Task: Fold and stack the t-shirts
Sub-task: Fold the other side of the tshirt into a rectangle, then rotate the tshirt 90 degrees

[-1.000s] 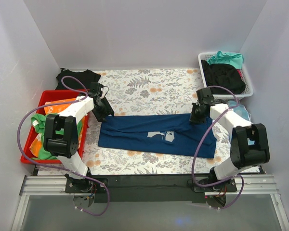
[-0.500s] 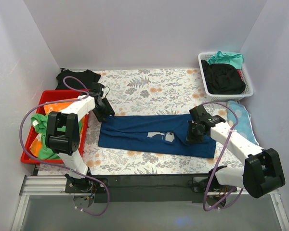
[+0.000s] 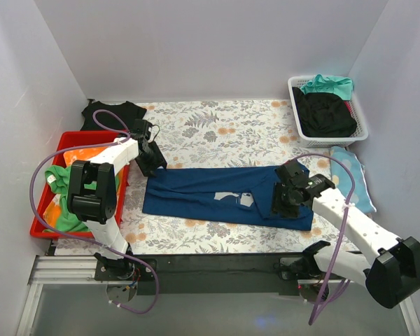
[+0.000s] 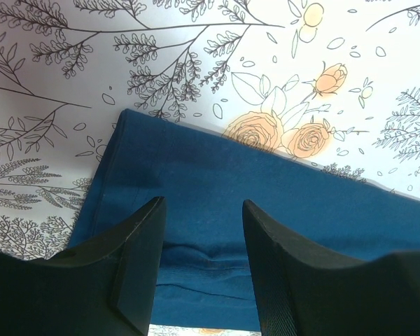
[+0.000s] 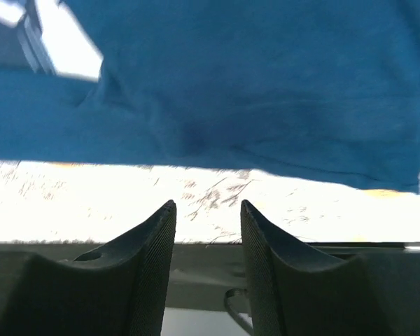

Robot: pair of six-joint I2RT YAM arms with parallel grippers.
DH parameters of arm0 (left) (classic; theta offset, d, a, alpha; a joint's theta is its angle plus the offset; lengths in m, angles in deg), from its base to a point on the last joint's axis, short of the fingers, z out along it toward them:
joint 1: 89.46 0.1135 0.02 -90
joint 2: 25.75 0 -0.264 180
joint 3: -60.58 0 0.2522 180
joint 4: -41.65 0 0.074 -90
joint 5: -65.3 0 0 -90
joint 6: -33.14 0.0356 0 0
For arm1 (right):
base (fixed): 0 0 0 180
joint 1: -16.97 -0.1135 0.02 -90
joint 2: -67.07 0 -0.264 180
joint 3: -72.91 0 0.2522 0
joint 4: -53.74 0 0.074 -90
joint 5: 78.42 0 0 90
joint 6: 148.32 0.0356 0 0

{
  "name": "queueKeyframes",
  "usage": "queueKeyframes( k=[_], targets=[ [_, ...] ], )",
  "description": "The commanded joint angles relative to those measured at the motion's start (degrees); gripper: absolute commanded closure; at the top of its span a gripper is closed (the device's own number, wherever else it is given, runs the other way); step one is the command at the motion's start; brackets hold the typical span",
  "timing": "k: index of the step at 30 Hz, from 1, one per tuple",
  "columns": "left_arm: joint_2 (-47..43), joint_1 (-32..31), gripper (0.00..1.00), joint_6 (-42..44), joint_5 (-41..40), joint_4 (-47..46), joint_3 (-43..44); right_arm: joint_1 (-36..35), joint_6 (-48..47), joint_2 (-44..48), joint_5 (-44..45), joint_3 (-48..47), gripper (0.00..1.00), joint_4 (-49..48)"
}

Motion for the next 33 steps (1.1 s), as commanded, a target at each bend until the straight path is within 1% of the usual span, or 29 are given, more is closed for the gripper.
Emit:
queueKeyframes(
  k=[1, 5, 8, 16, 22, 25, 26, 28, 29, 31, 32, 33],
  targets=[
    [-1.1, -0.1, 0.54, 1.2, -0.2, -0.6, 1.7, 0.2, 0.3, -4.9, 9.4, -6.0, 0.51, 1.4],
    [-1.1, -0.1, 0.54, 2.1, 0.3, -1.0, 2.0, 1.6, -1.4, -15.0, 12.0, -10.4, 0.51, -2.2],
    [-0.9, -0.1, 0.54, 3.5, 0.4, -0.7, 2.7, 3.7, -2.9, -20.5, 12.2, -13.3, 0.52, -4.9],
    [-1.4, -0.1, 0.55, 6.0, -0.6, -0.1, 2.9, 11.5, -4.9, -30.7, 14.9, -18.4, 0.56, -6.1],
    [-0.7, -0.1, 0.55, 6.6, -1.9, 0.6, 3.5, 14.2, -7.6, -39.5, 15.2, -23.1, 0.58, -6.0],
    [-1.2, -0.1, 0.55, 6.6, -1.8, 1.1, 4.6, 15.0, -8.6, -45.5, 14.5, -27.7, 0.59, -6.0],
    [-1.2, -0.1, 0.55, 6.6, -1.8, 1.2, 5.0, 15.3, -9.0, -48.7, 14.1, -31.1, 0.59, -5.9],
    [-1.3, -0.1, 0.55, 7.1, -1.5, 1.8, 6.4, 15.7, -9.9, -52.4, 13.1, -35.0, 0.6, -5.7],
    [-1.3, -0.1, 0.55, 7.1, -1.4, 2.2, 6.8, 15.7, -10.3, -56.0, 12.8, -40.3, 0.61, -5.4],
    [-1.3, -0.1, 0.55, 7.5, -1.0, 3.1, 8.4, 15.9, -11.4, -59.7, 11.9, -46.3, 0.6, -4.6],
    [-1.4, -0.1, 0.55, 7.6, -0.4, 3.3, 8.7, 15.9, -11.9, -63.6, 11.3, -49.5, 0.6, -4.3],
    [-1.4, -0.1, 0.55, 7.9, -0.1, 3.3, 9.1, 16.0, -12.4, -65.6, 9.8, -56.7, 0.6, -3.8]
  ],
)
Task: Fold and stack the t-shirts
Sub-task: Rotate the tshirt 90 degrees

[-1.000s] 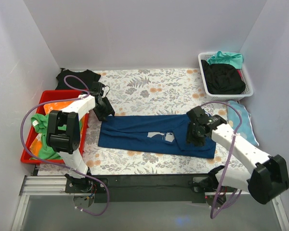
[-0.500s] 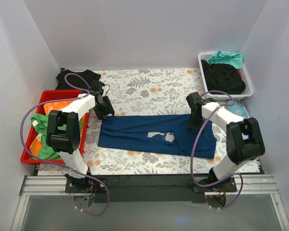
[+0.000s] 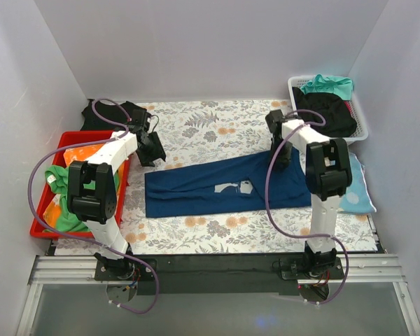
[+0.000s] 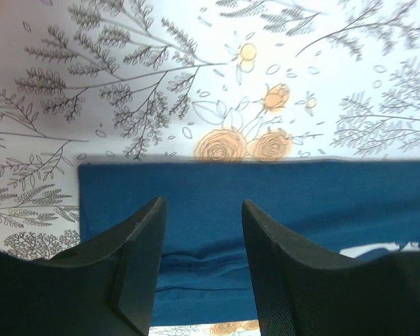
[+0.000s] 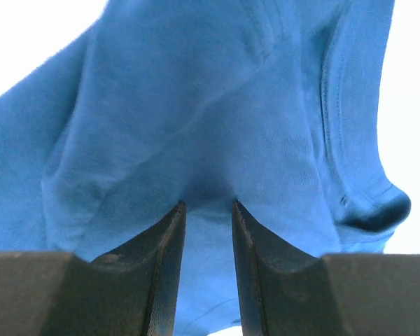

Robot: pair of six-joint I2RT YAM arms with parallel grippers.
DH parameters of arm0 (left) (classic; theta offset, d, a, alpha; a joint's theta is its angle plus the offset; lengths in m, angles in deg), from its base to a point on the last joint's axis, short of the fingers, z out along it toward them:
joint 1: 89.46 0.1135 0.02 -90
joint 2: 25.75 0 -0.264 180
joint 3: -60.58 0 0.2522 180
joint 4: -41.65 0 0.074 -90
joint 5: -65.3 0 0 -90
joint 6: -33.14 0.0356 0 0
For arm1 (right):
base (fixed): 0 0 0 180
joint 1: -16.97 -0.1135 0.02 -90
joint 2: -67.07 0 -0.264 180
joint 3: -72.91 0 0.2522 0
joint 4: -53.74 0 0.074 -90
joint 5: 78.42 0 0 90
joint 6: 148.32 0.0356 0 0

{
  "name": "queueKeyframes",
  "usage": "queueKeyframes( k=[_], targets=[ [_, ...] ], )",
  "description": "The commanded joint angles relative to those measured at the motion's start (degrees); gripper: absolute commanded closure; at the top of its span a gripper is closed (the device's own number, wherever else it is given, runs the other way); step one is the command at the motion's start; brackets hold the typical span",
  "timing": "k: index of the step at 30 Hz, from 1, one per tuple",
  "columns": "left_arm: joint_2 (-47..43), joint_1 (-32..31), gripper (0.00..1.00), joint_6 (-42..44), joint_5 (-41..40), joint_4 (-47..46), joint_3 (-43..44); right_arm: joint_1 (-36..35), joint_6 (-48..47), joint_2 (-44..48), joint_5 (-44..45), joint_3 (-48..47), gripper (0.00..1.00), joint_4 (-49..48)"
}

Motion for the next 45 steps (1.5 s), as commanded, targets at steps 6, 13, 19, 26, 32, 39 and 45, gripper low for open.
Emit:
queueKeyframes(
  k=[6, 13, 19, 26, 32, 39, 45],
  targets=[
    [-0.4, -0.1, 0.54, 4.0, 5.7, 1.8, 5.2, 0.4, -7.5, -24.6, -13.2, -41.3, 0.59, -2.0],
    [1.5, -0.1, 0.54, 5.0, 14.1, 0.1, 6.1, 0.3, -14.7, -25.1, -26.3, -44.9, 0.57, -17.6],
    [3.0, -0.1, 0.54, 5.2, 18.0, -2.6, 5.4, -2.0, -17.2, -5.8, -24.0, -29.5, 0.57, -28.5],
    [4.7, -0.5, 0.54, 5.6, 20.6, -4.0, 5.3, -15.2, -19.9, 4.8, -17.2, -18.5, 0.54, -23.7],
    [-1.0, -1.1, 0.55, 4.2, 15.1, -1.8, -1.0, -30.6, -15.4, 9.3, -16.8, -5.6, 0.55, -24.0],
    [-6.8, -0.8, 0.54, -0.4, 8.2, 2.5, -8.5, -41.6, -15.6, 5.1, -16.2, -6.4, 0.56, -24.0],
    [-8.2, 0.0, 0.55, -2.5, 7.3, 3.2, -12.7, -44.6, -15.7, 0.5, -19.8, -9.5, 0.56, -23.8]
  ],
)
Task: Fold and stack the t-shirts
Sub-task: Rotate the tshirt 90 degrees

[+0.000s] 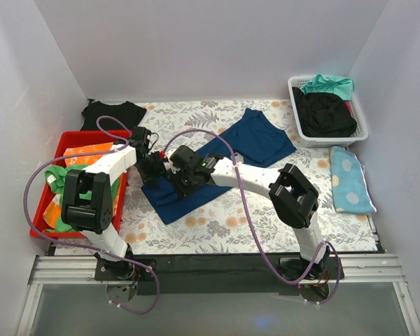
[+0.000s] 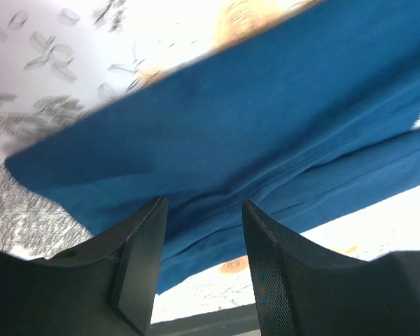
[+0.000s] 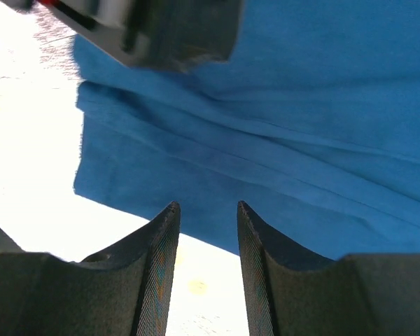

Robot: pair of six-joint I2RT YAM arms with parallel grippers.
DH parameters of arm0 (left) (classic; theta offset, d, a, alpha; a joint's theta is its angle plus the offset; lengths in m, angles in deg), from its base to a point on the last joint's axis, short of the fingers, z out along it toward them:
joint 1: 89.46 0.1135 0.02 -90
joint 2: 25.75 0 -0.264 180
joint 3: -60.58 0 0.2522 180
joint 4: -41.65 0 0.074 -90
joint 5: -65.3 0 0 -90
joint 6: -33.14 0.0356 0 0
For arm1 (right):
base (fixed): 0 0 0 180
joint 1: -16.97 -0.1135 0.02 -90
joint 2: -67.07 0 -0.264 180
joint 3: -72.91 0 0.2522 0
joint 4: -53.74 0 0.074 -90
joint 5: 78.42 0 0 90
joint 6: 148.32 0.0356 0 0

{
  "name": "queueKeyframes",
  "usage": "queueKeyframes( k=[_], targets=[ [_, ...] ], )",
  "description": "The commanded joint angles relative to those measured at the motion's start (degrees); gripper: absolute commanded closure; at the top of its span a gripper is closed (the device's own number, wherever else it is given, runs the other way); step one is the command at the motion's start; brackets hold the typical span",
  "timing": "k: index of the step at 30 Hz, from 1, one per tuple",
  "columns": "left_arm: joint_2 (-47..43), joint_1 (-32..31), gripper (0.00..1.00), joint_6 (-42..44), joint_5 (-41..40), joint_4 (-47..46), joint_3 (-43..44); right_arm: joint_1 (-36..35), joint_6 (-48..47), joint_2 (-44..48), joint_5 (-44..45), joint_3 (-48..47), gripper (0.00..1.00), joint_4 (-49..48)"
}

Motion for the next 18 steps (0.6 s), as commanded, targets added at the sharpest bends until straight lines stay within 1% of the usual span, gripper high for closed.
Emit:
queueKeyframes(
  k=[1, 5, 10, 15, 18],
  targets=[
    [-2.4, 1.0, 0.55, -2.2, -2.6, 1.5, -2.4, -0.9, 0.1, -2.4, -2.5, -4.6, 0.56, -1.1],
    [-1.1, 2.8, 0.55, -2.1, -1.6, 0.0, -4.5, -2.8, -1.3, -6.0, -2.8, -7.1, 0.56, -1.4],
    [1.4, 4.6, 0.57, -2.5, -1.0, -1.0, -4.2, -3.7, -1.9, -10.3, -3.1, -9.8, 0.56, -1.5],
    [3.6, 5.5, 0.57, -2.4, -2.5, -1.3, -4.2, -4.4, -1.8, -10.5, -3.1, -6.6, 0.57, -1.6],
    [5.2, 6.2, 0.57, -2.3, -2.8, -2.0, -4.8, -5.0, -1.7, -9.0, -2.7, -2.2, 0.57, -1.6]
  ],
)
